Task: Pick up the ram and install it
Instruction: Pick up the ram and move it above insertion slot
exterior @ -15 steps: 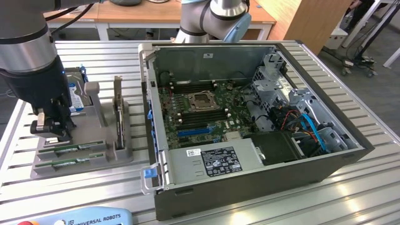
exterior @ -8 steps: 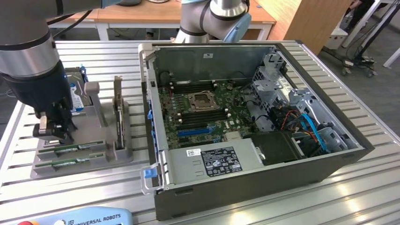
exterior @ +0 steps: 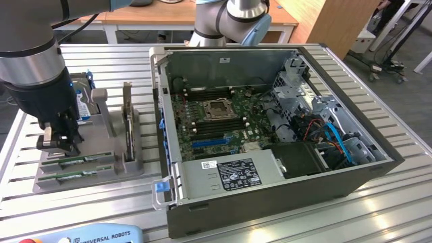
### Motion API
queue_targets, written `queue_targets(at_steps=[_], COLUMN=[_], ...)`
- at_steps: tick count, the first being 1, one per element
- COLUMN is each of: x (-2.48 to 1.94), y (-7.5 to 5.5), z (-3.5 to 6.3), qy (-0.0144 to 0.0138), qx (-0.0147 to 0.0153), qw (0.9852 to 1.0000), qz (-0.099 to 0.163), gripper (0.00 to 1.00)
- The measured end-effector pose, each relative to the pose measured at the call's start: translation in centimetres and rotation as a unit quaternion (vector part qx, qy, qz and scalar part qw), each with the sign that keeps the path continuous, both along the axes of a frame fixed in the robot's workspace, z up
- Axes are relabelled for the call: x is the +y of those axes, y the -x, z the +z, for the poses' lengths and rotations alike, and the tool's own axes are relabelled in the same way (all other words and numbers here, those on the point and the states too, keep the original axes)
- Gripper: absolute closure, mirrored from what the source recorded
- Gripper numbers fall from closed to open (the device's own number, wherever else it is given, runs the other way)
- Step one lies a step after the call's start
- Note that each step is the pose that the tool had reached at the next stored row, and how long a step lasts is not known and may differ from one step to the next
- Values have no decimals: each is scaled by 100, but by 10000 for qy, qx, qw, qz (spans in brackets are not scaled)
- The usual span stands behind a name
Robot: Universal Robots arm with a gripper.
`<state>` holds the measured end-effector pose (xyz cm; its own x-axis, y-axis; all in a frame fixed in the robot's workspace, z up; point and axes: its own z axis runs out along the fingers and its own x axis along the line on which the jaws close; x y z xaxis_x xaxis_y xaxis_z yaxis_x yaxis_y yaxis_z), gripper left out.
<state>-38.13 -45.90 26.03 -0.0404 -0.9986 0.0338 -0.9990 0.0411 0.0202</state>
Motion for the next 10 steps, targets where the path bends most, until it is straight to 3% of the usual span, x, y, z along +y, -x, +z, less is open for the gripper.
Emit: queue_targets(at_steps=[5,10], x=[-11,-82], y=[0,0], z=[-2,-1], qy=[-1,0], qx=[-2,-1], qw=[10000,10000], qz=[0,0], gripper=[65,65])
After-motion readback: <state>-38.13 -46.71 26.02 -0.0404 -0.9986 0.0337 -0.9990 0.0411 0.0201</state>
